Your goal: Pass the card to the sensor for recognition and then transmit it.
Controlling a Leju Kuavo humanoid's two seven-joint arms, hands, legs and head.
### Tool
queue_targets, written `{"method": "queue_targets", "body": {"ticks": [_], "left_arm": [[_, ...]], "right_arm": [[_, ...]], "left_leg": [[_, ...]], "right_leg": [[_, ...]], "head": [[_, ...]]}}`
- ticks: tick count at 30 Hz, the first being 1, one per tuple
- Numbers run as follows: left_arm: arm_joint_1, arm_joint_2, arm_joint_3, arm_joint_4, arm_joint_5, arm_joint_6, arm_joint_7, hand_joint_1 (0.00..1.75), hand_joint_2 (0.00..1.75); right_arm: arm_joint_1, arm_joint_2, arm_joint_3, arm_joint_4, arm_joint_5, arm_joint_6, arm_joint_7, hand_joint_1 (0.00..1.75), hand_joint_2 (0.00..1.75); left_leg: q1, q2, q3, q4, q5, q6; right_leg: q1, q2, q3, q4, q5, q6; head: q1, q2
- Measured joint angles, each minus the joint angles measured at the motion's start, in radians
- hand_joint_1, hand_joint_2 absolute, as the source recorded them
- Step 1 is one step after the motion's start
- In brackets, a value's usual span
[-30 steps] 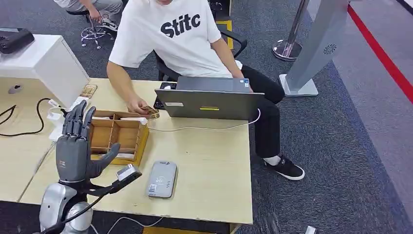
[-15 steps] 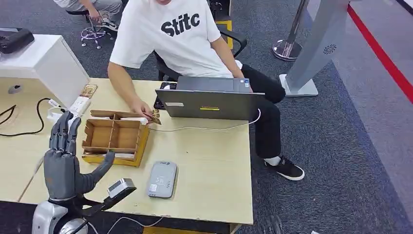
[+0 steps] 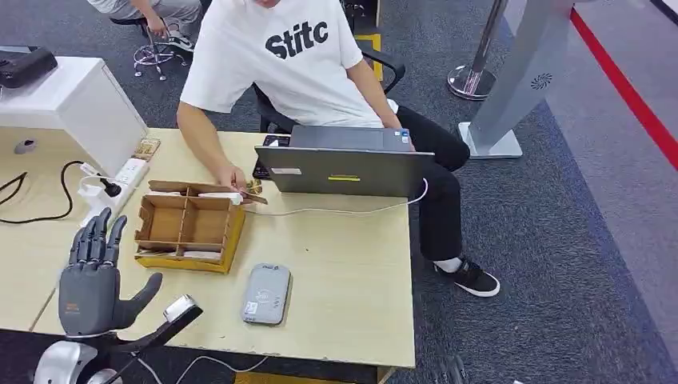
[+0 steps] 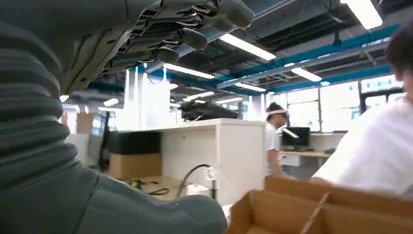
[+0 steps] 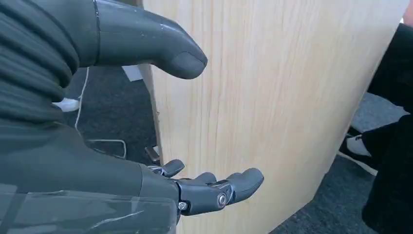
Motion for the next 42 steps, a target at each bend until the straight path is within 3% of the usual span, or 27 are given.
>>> {"method": "queue_targets", "body": {"ticks": [8,15,18,28,42], "left_arm": [[-0.029,0.067,0.046,0.172,-0.184,0.048,0.077,0.0,1.75],[-0.071,0.121,0.048,0.31,-0.232,0.077,0.114,0.0,1.75],[-0.097,0.14,0.03,0.358,-0.238,0.127,0.166,0.0,1.75],[-0.134,0.197,-0.059,0.417,-0.24,0.143,0.243,0.0,1.75],[-0.268,0.201,-0.147,0.522,-0.24,0.109,0.23,0.0,1.75]], "right_arm": [[-0.002,0.0,0.006,0.0,0.01,0.0,0.013,0.0,1.75],[-0.01,0.0,0.025,0.0,0.014,-0.009,0.022,0.0,1.75],[-0.016,0.0,0.031,0.0,0.018,-0.014,0.03,0.0,1.75],[-0.025,0.001,0.051,0.0,0.026,-0.022,0.038,0.0,1.75],[-0.037,0.002,0.077,0.0,0.032,-0.032,0.048,0.0,1.75]], "left_leg": [[0.0,0.0,0.0,0.0,0.0,0.0],[0.0,0.0,0.0,0.0,0.0,0.0],[0.0,0.0,0.0,0.0,0.0,0.0],[0.0,0.0,0.0,0.0,0.0,0.0],[0.0,0.0,0.0,0.0,0.001,0.0]], "right_leg": [[0.0,0.0,0.0,0.0,0.0,0.0],[0.0,0.0,0.0,0.0,0.0,0.0],[0.0,0.0,0.0,0.0,0.0,0.0],[0.0,0.0,0.0,0.0,0.0,0.0],[0.0,0.0,0.0,0.0,0.001,0.0]], "head": [[0.0,0.0],[0.0,0.0],[0.0,0.0],[0.0,0.0],[0.0,0.0]]}}
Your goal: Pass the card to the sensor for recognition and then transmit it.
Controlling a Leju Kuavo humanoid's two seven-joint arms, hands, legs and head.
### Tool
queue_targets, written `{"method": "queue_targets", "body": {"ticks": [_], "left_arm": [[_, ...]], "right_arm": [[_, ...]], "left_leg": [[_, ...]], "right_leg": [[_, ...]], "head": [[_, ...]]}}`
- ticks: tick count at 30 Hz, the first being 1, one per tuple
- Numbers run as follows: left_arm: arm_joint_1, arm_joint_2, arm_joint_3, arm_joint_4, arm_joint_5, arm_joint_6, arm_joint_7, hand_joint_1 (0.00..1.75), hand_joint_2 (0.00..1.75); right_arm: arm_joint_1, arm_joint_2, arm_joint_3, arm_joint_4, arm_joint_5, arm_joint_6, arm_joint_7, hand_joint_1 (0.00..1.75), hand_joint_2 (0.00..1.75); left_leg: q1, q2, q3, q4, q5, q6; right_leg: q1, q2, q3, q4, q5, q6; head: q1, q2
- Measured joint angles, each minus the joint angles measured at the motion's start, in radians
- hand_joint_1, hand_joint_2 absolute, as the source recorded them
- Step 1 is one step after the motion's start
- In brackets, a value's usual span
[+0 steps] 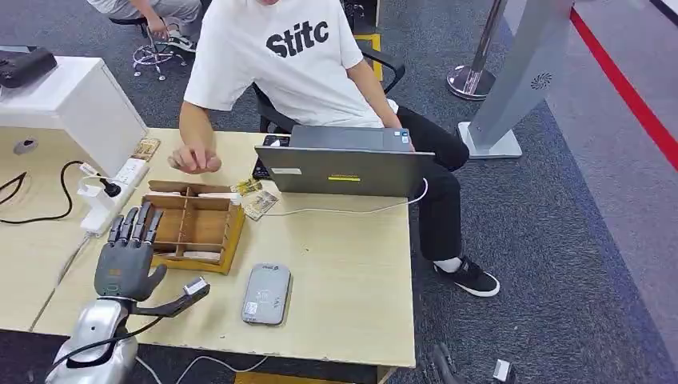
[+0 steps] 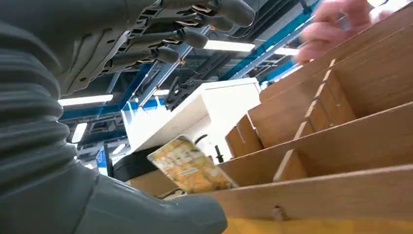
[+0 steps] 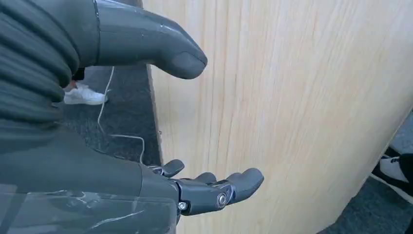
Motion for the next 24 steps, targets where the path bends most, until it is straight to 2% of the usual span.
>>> {"method": "queue_targets", "body": {"ticks": [24], "left_arm": [[-0.022,-0.004,-0.016,0.038,0.01,-0.009,0.0,0.0,1.75]], "right_arm": [[0.001,0.0,0.001,0.0,-0.009,0.002,-0.003,0.0,1.75]], "left_leg": [[0.0,0.0,0.0,0.0,0.0,0.0]], "right_leg": [[0.0,0.0,0.0,0.0,0.0,0.0]], "head": [[0.0,0.0]]}}
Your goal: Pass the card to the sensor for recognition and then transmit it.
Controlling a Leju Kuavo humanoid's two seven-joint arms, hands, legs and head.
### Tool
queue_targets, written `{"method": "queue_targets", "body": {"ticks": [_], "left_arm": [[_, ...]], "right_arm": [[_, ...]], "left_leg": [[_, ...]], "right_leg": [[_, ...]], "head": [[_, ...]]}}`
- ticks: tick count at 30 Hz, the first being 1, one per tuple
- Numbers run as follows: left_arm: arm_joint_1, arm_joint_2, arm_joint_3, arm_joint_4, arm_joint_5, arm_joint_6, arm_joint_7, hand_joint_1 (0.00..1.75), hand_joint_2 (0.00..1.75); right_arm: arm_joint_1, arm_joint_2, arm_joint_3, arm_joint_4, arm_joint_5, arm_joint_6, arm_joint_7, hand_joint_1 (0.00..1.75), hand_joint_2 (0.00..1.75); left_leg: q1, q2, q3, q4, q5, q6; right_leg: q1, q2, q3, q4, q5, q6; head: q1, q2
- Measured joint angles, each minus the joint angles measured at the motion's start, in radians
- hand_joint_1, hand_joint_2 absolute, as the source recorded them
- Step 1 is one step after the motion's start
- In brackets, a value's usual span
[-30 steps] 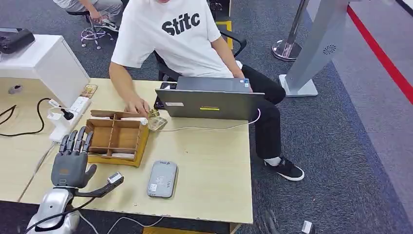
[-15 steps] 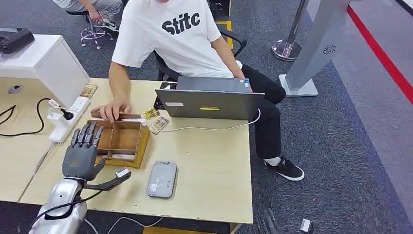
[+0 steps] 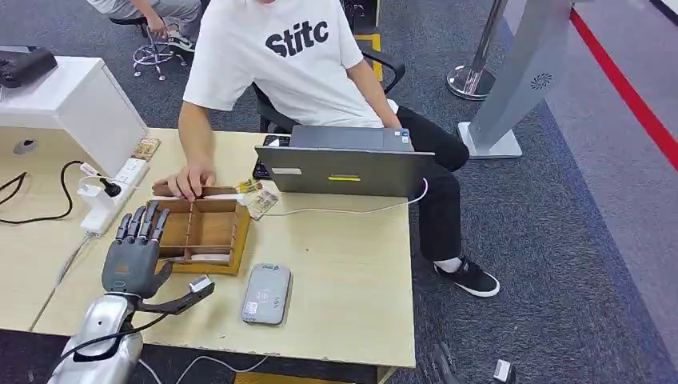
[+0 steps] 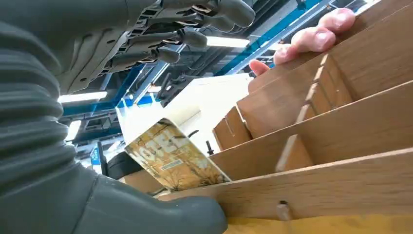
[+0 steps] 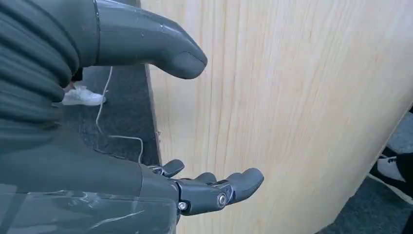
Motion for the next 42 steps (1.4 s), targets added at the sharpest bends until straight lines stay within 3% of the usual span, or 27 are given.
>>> {"method": "queue_targets", "body": {"ticks": [8,9,10,28,32,36,42], "left_arm": [[0.002,0.0,0.002,0.0,0.0,0.0,0.0,0.02,1.75],[0.002,0.0,0.002,0.0,0.0,0.0,0.0,1.31,1.75],[0.002,0.0,0.003,0.0,0.0,-0.001,0.0,1.75,1.75],[0.016,-0.001,0.035,0.005,0.016,-0.007,-0.031,1.75,1.75],[0.016,-0.006,0.041,-0.002,0.063,0.022,-0.073,1.75,1.75],[0.016,-0.034,0.051,-0.102,0.107,0.015,-0.097,1.75,1.75],[-0.029,-0.086,0.071,-0.324,0.238,-0.074,-0.137,1.75,1.75]], "right_arm": [[0.0,0.0,0.0,0.0,0.0,0.0,0.0,0.0,1.75],[0.0,0.0,0.0,0.0,0.0,0.0,0.0,0.0,1.75],[0.0,0.0,0.0,0.0,0.0,0.0,-0.001,0.0,1.75],[0.001,0.0,0.004,0.0,-0.002,0.001,-0.006,0.0,1.75],[0.001,0.0,0.008,0.0,-0.006,0.001,-0.006,0.0,1.75],[0.001,0.0,0.016,0.0,-0.012,0.0,-0.006,0.0,1.75],[0.001,0.0,0.023,0.0,-0.014,-0.007,-0.003,0.0,1.75]], "left_leg": [[0.0,0.0,0.0,0.0,0.0,0.0],[0.0,0.0,0.0,0.0,0.0,0.0],[0.0,0.0,0.0,0.0,0.0,0.0],[0.0,0.0,0.0,0.0,0.0,0.0],[0.0,0.0,0.0,0.0,0.0,0.0],[0.0,0.0,0.0,0.0,0.0,0.0],[0.0,0.0,0.0,0.0,0.001,0.0]], "right_leg": [[0.0,0.0,0.0,0.0,0.0,0.0],[0.0,0.0,0.0,0.0,0.0,0.0],[0.0,0.0,0.0,0.0,0.0,0.0],[0.0,0.0,0.0,0.0,0.0,0.0],[0.0,0.0,0.0,0.0,0.0,0.0],[0.0,0.0,0.0,0.0,0.0,0.0],[0.0,0.0,0.0,0.0,0.001,0.001]], "head": [[0.0,0.0],[0.0,0.0],[0.0,0.0],[0.0,0.0],[0.0,0.0],[0.0,0.0],[0.001,0.0]]}}
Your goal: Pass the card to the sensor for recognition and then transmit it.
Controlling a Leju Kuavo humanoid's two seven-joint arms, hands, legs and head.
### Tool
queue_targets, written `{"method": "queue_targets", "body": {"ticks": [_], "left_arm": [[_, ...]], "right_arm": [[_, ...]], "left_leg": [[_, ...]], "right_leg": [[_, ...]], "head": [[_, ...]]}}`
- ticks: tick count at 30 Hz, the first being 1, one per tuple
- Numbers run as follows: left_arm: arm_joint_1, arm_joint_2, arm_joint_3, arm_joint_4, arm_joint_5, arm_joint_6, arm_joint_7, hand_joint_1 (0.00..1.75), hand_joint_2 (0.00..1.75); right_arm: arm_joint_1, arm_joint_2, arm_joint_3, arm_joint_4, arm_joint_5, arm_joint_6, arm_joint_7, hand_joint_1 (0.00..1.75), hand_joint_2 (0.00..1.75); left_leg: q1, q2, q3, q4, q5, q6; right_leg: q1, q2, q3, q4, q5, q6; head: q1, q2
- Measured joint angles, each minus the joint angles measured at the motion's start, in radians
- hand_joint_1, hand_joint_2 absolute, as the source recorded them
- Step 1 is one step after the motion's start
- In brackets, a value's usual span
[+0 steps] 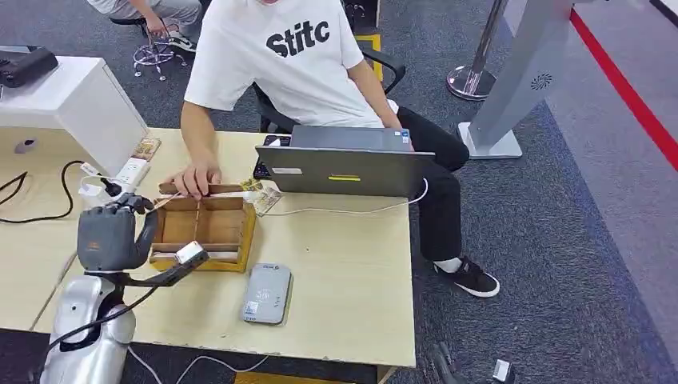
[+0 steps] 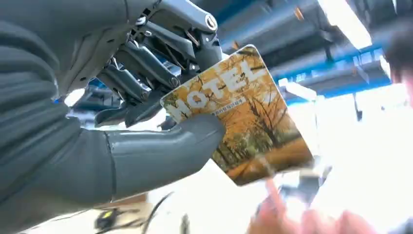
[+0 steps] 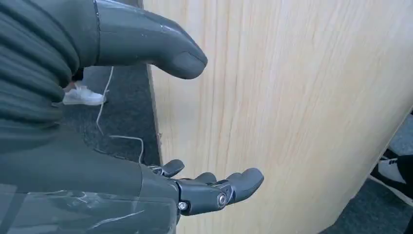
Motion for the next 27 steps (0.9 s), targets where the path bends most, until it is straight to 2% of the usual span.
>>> {"method": "queue_targets", "body": {"ticks": [3,7,16,17,18,19,27], "left_arm": [[-0.024,-0.027,0.012,-0.113,0.073,-0.067,-0.027,1.75,1.75],[-0.034,-0.052,0.017,-0.197,0.065,-0.09,-0.042,1.75,1.75],[-0.024,-0.079,0.032,-0.228,0.043,-0.078,-0.046,1.75,1.75],[-0.023,-0.08,0.035,-0.228,0.043,-0.077,-0.046,0.8,1.75],[-0.023,-0.082,0.037,-0.228,0.043,-0.076,-0.046,0.26,1.75],[-0.022,-0.082,0.04,-0.228,0.047,-0.079,-0.045,0.0,1.75],[-0.015,-0.105,0.071,-0.229,0.117,-0.082,-0.045,0.0,1.75]], "right_arm": [[0.0,0.0,0.0,0.0,-0.005,-0.002,0.0,0.0,1.75],[0.0,0.0,0.001,0.0,-0.007,-0.002,0.0,0.0,1.75],[0.0,0.0,0.001,0.0,-0.01,-0.002,0.0,0.0,1.75],[0.0,0.0,0.001,0.0,-0.01,-0.002,-0.001,0.0,1.75],[0.0,0.0,0.001,0.0,-0.01,-0.002,-0.001,0.0,1.75],[0.0,0.0,0.001,0.0,-0.01,-0.002,-0.002,0.0,1.75],[0.002,0.0,0.001,0.0,-0.02,0.0,-0.006,0.0,1.75]], "left_leg": [[0.0,0.0,0.0,0.0,0.0,0.0],[0.0,0.0,0.0,0.0,0.0,0.0],[0.0,0.0,0.0,0.0,0.0,0.0],[0.0,0.0,0.0,0.0,0.0,0.0],[0.0,0.0,0.0,0.0,0.0,0.0],[0.0,0.0,0.0,0.0,0.0,0.0],[0.0,0.0,0.0,0.0,0.0,0.0]], "right_leg": [[0.0,0.0,0.0,0.0,0.0,0.0],[0.0,0.0,0.0,0.0,0.0,0.0],[0.0,0.0,0.0,0.0,0.0,0.0],[0.0,0.0,0.0,0.0,0.0,0.0],[0.0,0.0,0.0,0.0,0.0,0.0],[0.0,0.0,0.0,0.0,0.0,0.0],[0.0,0.0,0.0,0.0,0.0,0.0]], "head": [[0.0,0.0],[0.0,0.0],[0.0,0.0],[0.0,0.0],[0.0,0.0],[0.0,0.0],[0.0,0.0]]}}
